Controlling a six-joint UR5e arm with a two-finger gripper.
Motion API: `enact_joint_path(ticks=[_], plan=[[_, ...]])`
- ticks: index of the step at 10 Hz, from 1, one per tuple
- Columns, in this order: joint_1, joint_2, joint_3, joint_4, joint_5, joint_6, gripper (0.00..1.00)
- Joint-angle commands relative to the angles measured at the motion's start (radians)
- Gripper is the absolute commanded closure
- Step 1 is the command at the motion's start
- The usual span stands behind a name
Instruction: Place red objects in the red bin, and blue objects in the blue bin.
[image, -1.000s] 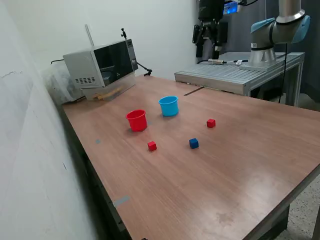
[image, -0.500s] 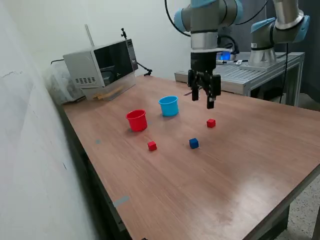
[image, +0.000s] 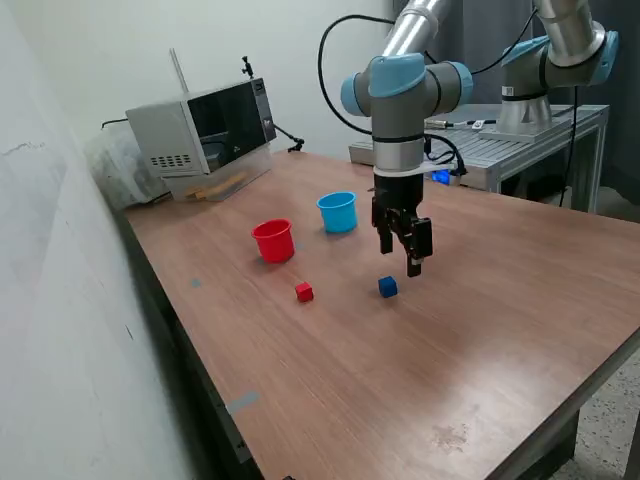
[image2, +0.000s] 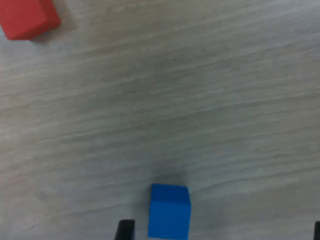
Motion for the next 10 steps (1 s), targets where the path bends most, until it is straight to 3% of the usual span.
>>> enact_joint_path(ticks=[1, 8, 9, 10], plan=[[-0.005, 0.045, -0.027, -0.005, 0.0, 0.0, 0.0], [-0.048, 0.068, -0.036, -0.006, 0.0, 0.0, 0.0], [-0.048, 0.068, -0.033, -0.017, 0.0, 0.0, 1.0], [-0.047, 0.076, -0.031, -0.02, 0.0, 0.0, 1.0]])
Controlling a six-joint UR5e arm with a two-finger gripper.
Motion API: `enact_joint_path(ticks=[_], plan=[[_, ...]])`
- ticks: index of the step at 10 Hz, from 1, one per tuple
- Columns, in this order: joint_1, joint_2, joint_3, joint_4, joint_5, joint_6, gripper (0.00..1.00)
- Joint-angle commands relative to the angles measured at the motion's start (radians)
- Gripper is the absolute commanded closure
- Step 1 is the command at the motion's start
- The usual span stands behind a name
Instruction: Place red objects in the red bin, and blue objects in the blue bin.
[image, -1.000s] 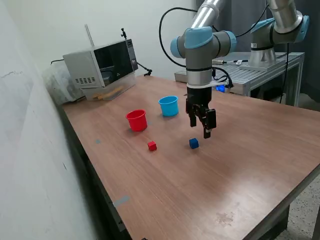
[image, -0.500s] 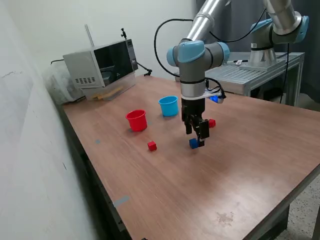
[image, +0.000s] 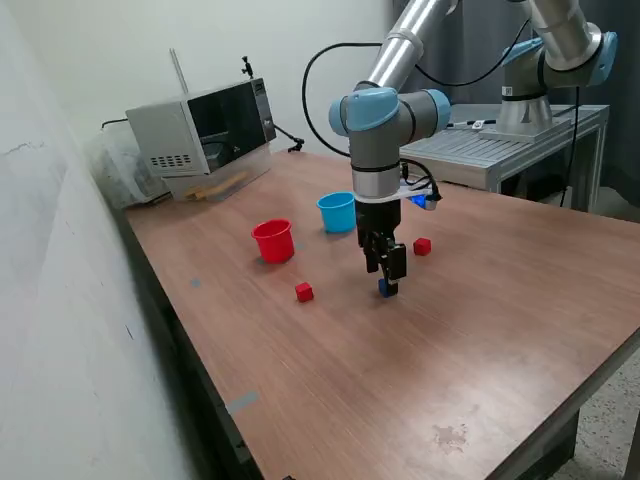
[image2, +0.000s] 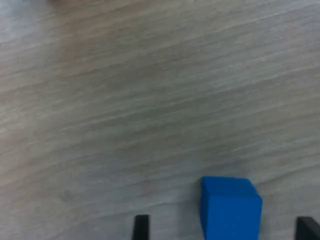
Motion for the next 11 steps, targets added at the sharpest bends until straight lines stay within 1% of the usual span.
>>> enact_joint_path(ticks=[1, 4, 5, 6, 7, 8, 9, 10, 11], plan=[[0.0, 0.007, 0.003, -0.007, 0.0, 0.0, 1.0], [0.002, 0.004, 0.0, 0.001, 0.003, -0.024, 1.0], [0.002, -0.011, 0.002, 0.007, 0.002, -0.063, 1.0], [0.003, -0.06, 0.005, 0.025, 0.002, -0.07, 1.0], [0.003, -0.159, 0.05, 0.039, 0.002, -0.078, 1.0], [0.002, -0.23, 0.092, 0.059, 0.0, -0.101, 1.0], [0.0, -0.282, 0.133, 0.07, 0.0, -0.104, 1.0], [-0.047, -0.31, 0.156, 0.07, -0.001, -0.121, 1.0], [-0.111, -0.318, 0.199, 0.082, -0.006, -0.127, 1.0]])
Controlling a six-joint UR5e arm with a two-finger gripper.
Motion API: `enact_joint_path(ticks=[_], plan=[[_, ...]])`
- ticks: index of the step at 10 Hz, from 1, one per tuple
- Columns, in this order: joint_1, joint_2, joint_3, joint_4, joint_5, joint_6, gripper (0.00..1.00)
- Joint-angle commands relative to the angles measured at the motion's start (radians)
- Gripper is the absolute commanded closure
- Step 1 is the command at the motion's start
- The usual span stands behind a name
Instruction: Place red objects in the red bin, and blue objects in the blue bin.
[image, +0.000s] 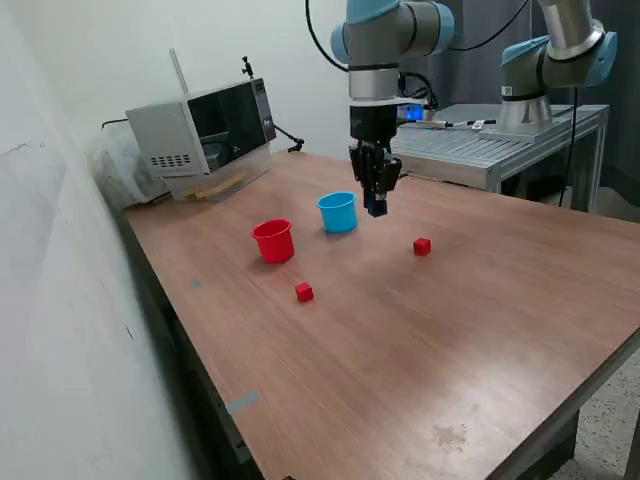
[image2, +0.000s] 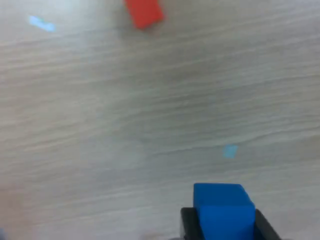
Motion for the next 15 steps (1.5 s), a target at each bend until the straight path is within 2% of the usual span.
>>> enact_joint_path(ticks=[1, 3, 5, 6, 8, 13, 14, 15], plan=[[-0.136, -0.043, 0.084, 0.026, -0.006, -0.015, 1.0], [-0.262, -0.049, 0.124, 0.026, -0.007, -0.018, 1.0], [-0.321, -0.049, 0.134, 0.026, -0.009, -0.038, 1.0], [-0.339, -0.049, 0.14, 0.028, -0.012, -0.04, 1.0], [-0.366, -0.05, 0.166, 0.028, -0.047, -0.044, 1.0], [-0.379, -0.073, 0.221, 0.026, -0.052, -0.044, 1.0], [-0.375, -0.085, 0.223, 0.026, -0.049, -0.044, 0.0], [-0.373, -0.099, 0.227, 0.026, -0.049, -0.046, 0.0]])
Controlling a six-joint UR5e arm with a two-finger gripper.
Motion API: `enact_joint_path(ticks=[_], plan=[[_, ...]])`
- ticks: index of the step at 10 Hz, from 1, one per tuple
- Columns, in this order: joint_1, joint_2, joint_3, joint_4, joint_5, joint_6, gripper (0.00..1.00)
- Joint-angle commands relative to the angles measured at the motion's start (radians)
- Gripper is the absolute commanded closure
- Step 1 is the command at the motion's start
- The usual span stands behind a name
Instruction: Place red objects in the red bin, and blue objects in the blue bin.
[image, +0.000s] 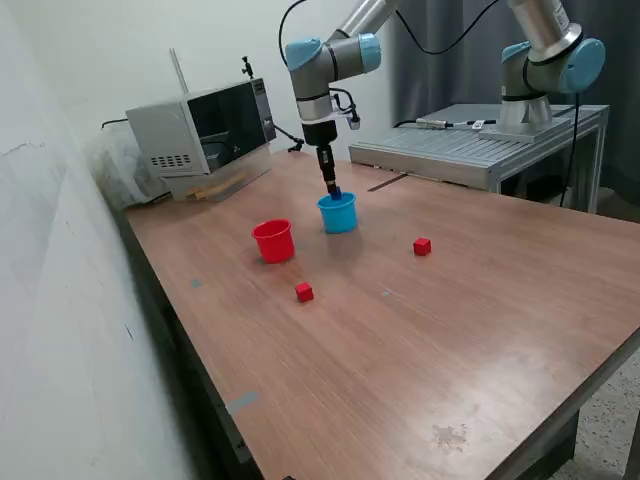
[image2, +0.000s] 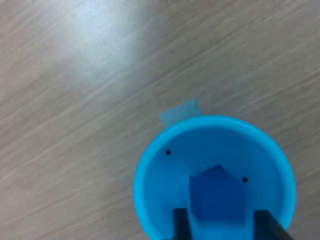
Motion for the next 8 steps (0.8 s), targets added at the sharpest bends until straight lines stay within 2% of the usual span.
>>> enact_joint_path(ticks=[1, 3, 4, 8], plan=[[0.006, -0.024, 0.011, -0.002, 0.003, -0.007, 0.0], [0.014, -0.088, 0.023, 0.001, 0.007, -0.016, 0.0], [0.043, -0.132, 0.026, 0.014, 0.009, -0.036, 0.0], [0.236, -0.378, 0.039, 0.148, 0.011, -0.145, 0.0]])
